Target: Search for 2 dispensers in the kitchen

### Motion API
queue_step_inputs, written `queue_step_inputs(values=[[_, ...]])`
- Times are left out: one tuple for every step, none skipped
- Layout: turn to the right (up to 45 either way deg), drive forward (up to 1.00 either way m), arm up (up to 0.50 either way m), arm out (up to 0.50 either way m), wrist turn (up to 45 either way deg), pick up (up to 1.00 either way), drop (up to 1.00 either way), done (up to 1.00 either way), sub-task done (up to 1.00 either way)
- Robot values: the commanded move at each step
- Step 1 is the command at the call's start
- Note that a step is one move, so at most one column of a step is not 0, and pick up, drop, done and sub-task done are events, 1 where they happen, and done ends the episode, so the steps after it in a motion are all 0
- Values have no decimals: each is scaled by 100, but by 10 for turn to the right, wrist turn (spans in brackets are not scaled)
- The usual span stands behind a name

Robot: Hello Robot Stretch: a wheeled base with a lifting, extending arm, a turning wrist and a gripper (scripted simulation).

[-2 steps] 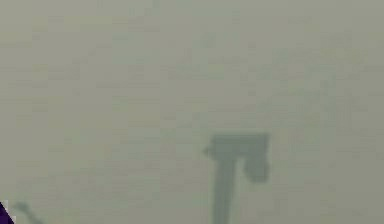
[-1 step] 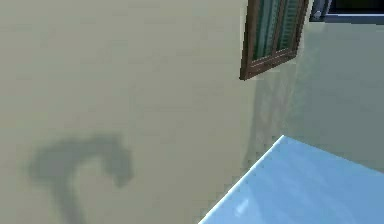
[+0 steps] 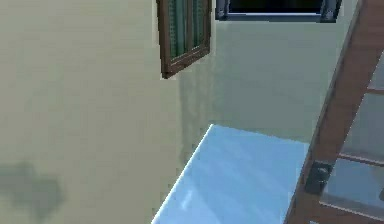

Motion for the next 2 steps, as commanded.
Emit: queue_step_inputs(values=[[0,45,0,0,0,0,0,0,0],[180,0,0,0,0,0,0,0,0]])
